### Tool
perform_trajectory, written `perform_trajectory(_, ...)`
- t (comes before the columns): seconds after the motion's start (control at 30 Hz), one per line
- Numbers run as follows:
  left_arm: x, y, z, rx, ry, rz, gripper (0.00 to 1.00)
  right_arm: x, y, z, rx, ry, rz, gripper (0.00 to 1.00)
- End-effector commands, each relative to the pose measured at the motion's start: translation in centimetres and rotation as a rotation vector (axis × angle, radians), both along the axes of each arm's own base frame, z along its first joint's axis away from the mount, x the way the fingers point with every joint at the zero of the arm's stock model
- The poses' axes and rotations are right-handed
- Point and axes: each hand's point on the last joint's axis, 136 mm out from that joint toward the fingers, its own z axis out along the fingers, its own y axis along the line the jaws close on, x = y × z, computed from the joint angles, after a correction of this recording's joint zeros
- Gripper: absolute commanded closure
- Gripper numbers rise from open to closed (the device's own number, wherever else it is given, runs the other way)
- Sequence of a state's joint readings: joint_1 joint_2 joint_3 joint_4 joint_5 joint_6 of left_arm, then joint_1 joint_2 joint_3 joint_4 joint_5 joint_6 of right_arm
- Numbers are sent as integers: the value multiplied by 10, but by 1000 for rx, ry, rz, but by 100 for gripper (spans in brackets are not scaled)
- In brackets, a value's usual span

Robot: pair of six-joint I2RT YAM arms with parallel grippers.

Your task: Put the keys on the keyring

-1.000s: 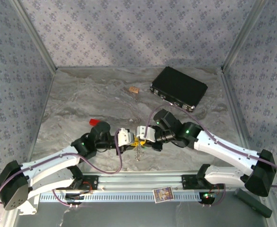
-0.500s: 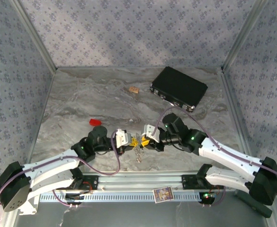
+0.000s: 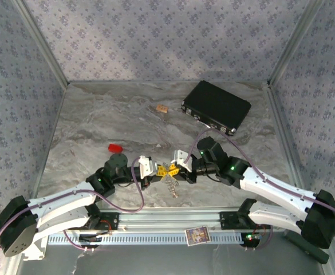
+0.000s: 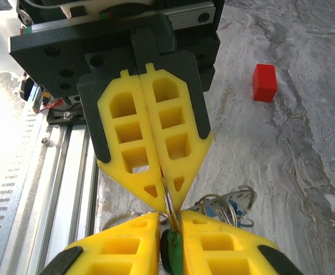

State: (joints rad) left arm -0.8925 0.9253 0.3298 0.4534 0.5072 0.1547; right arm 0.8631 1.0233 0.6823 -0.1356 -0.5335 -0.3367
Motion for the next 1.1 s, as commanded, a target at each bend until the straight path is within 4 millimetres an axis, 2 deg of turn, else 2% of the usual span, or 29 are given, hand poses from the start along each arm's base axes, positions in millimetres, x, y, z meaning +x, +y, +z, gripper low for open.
perform_trajectory(0.0,-7,-3,23,-84,-42,-47,100,-1,4,3,24,14,12,87)
perform_trajectory(0.1,-5,-3,23,-81,-43,-34,100,-1,4,4,22,14,22,97)
perform_trajectory(0.13,-3,-2,23,-72,-43,-19,94,-1,4,4,16,13,26,100)
perform_trajectory(0.2,2,0,19,-34,-47,10,79,-2,2,5,-10,1,33,100)
perform_trajectory(0.23,4,1,18,-11,-51,19,76,-2,0,6,-29,-9,35,100)
perform_trajectory(0.37,7,3,11,73,-51,24,75,-2,-8,3,-134,-40,46,100)
perform_trajectory(0.53,5,1,13,89,-58,2,76,-6,-8,1,-234,-39,88,100)
perform_trajectory(0.67,4,-1,13,96,-59,-13,78,-8,-2,7,-229,-56,108,100)
perform_trajectory(0.77,2,-3,12,105,-54,-34,83,-10,3,11,-214,-69,122,100)
perform_trajectory(0.9,-1,-5,13,96,-52,-56,95,-11,7,16,-187,-72,125,100)
perform_trajectory(0.97,-1,-5,12,94,-53,-57,100,-9,6,16,-159,-67,106,91)
perform_trajectory(1.07,-2,-4,12,69,-50,-50,100,-4,0,16,-102,-50,56,75)
